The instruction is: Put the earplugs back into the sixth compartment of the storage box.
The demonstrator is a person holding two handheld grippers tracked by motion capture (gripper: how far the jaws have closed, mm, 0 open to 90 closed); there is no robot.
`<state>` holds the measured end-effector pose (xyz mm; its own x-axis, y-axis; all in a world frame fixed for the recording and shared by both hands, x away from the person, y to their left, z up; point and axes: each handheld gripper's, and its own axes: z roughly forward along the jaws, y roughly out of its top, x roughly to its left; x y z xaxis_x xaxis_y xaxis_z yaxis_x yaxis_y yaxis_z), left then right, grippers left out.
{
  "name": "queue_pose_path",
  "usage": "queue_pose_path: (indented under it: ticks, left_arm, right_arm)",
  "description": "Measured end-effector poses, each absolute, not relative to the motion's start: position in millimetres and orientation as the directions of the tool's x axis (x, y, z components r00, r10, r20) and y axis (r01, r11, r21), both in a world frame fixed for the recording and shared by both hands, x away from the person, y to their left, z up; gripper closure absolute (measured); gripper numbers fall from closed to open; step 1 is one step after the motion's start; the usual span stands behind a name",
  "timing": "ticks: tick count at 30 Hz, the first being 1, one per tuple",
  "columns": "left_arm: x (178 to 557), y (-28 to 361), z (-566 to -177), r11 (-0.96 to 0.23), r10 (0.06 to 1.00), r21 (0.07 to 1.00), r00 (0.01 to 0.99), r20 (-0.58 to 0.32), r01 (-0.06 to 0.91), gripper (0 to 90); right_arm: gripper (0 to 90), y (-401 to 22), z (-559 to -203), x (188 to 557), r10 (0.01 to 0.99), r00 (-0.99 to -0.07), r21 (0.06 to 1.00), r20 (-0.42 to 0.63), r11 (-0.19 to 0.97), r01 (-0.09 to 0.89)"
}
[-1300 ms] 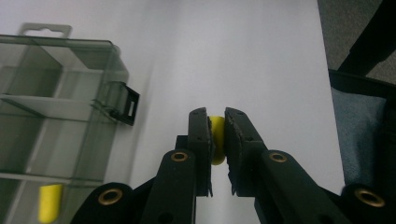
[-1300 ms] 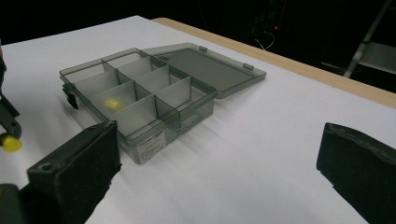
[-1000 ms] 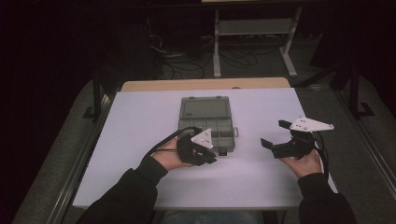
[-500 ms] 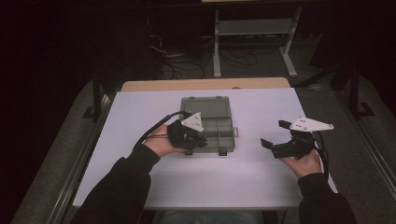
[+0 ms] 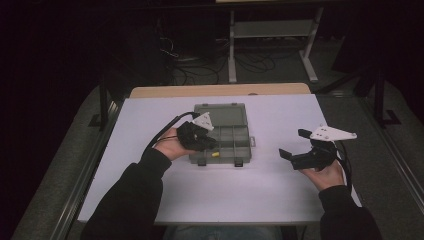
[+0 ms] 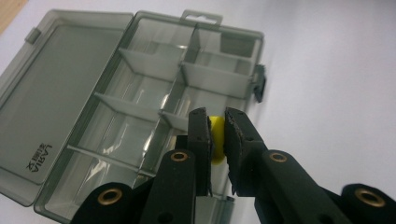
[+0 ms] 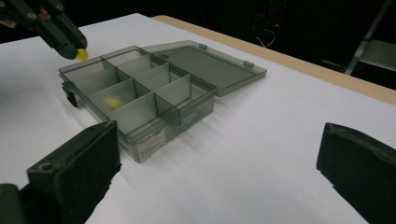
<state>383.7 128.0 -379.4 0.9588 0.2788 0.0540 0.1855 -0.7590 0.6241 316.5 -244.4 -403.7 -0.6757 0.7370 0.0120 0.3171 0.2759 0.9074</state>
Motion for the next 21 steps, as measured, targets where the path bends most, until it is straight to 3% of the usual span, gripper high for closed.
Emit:
queue_pose_path:
  ticks: [21]
  left_arm:
    - [400.2, 126.8, -408.5, -0.783, 0.319, 0.584, 0.945, 0.076, 0.217, 80.2]
  right_arm:
    - [0.0, -243.8, -404.4, 316.7, 0.736, -0.677, 0.905, 0.015, 0.278, 0.322]
